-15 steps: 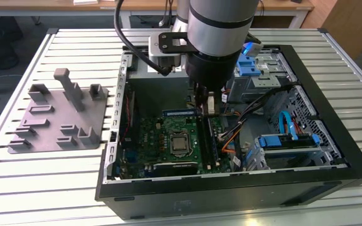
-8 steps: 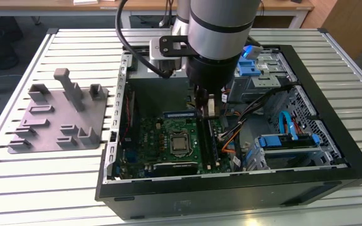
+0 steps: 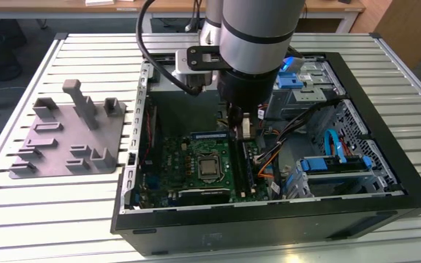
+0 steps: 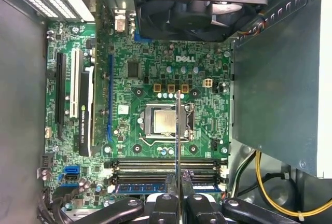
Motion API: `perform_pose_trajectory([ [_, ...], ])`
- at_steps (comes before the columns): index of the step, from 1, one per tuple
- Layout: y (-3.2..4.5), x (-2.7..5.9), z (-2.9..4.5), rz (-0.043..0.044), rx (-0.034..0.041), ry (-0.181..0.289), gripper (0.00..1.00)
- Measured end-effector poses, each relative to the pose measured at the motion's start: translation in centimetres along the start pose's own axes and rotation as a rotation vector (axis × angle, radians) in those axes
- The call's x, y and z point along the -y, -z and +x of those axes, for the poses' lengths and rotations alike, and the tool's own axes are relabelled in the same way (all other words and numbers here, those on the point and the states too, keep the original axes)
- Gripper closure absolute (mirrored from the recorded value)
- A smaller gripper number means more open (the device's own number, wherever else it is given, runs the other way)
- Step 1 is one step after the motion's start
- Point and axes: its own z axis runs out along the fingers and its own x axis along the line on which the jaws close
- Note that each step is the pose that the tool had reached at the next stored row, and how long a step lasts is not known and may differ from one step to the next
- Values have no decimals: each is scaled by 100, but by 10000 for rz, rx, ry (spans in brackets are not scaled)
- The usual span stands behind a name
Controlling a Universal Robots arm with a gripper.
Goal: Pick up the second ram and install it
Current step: 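Pick up the second ram and move it above second insertion slot, then insert the second ram into the second slot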
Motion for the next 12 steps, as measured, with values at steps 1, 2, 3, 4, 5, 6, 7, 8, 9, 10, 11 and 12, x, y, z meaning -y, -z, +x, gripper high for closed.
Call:
perform_pose_trajectory([
  [1, -3, 1, 0, 1, 3, 1, 86],
  [2, -4, 1, 0, 1, 3, 1, 86],
  [3, -4, 0, 0, 1, 3, 1, 86],
  [4, -4, 0, 0, 2, 3, 1, 86],
  [5, -5, 1, 0, 1, 4, 1, 86],
  [6, -5, 0, 0, 1, 3, 0, 86],
  [7, -5, 1, 1, 1, 3, 1, 86],
  [8, -5, 0, 0, 1, 3, 1, 86],
  [9, -5, 0, 1, 1, 3, 0, 86],
  [10, -5, 0, 1, 1, 3, 0, 86],
  [11, -6, 1, 1, 1, 3, 1, 86],
  [12, -6, 0, 1, 1, 3, -2, 86],
])
